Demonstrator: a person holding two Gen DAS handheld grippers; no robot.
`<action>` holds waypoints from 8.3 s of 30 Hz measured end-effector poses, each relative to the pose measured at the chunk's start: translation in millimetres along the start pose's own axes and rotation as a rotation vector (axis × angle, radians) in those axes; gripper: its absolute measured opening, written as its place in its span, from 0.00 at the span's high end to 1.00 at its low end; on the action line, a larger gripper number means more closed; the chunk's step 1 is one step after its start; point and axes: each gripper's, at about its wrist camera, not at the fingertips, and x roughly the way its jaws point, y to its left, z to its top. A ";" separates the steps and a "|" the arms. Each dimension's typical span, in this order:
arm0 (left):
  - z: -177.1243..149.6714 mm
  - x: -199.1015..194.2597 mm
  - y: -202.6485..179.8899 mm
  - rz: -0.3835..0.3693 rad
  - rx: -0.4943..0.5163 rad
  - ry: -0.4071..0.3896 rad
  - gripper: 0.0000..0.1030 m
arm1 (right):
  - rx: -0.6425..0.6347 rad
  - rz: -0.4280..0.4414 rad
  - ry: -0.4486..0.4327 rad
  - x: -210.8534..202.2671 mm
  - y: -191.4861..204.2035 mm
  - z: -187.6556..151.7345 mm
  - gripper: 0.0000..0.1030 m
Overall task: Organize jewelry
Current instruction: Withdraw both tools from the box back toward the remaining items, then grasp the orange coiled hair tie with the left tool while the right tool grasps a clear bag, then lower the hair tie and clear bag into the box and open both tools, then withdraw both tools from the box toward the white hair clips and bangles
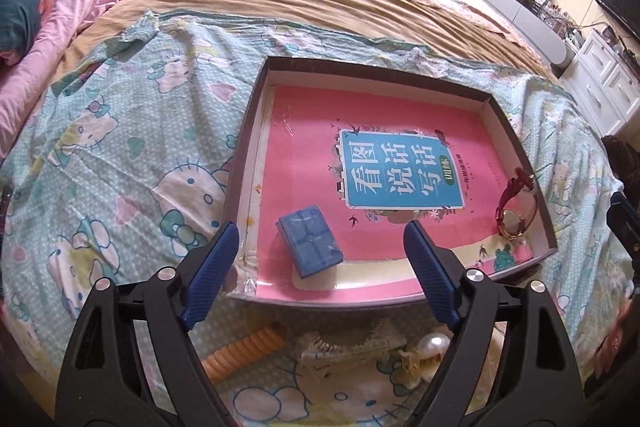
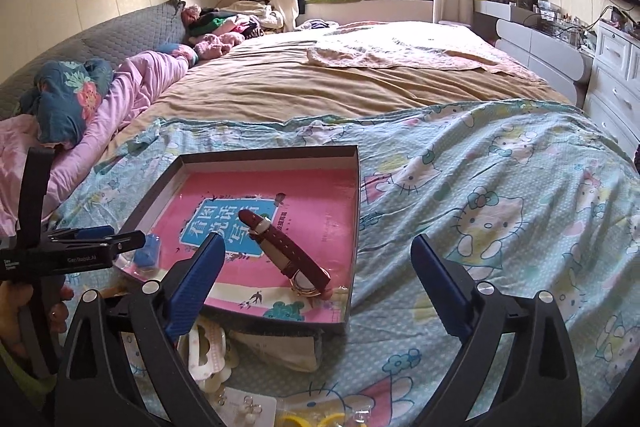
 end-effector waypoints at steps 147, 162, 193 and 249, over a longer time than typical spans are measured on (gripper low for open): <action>-19.5 -73.0 14.7 -0.021 0.044 -0.134 0.83 | 0.076 0.251 0.074 -16.7 9.5 -13.5 0.82; -3.1 -19.5 -19.5 -0.051 0.090 -0.063 0.83 | 0.052 0.138 0.069 28.1 -16.1 1.6 0.82; -3.6 23.8 -36.6 -0.110 0.106 0.023 0.83 | 0.085 0.102 0.155 82.1 -33.7 2.6 0.61; -38.6 -76.3 -1.4 -0.058 0.005 -0.124 0.17 | 0.040 0.145 0.018 -43.2 -8.5 -15.0 0.12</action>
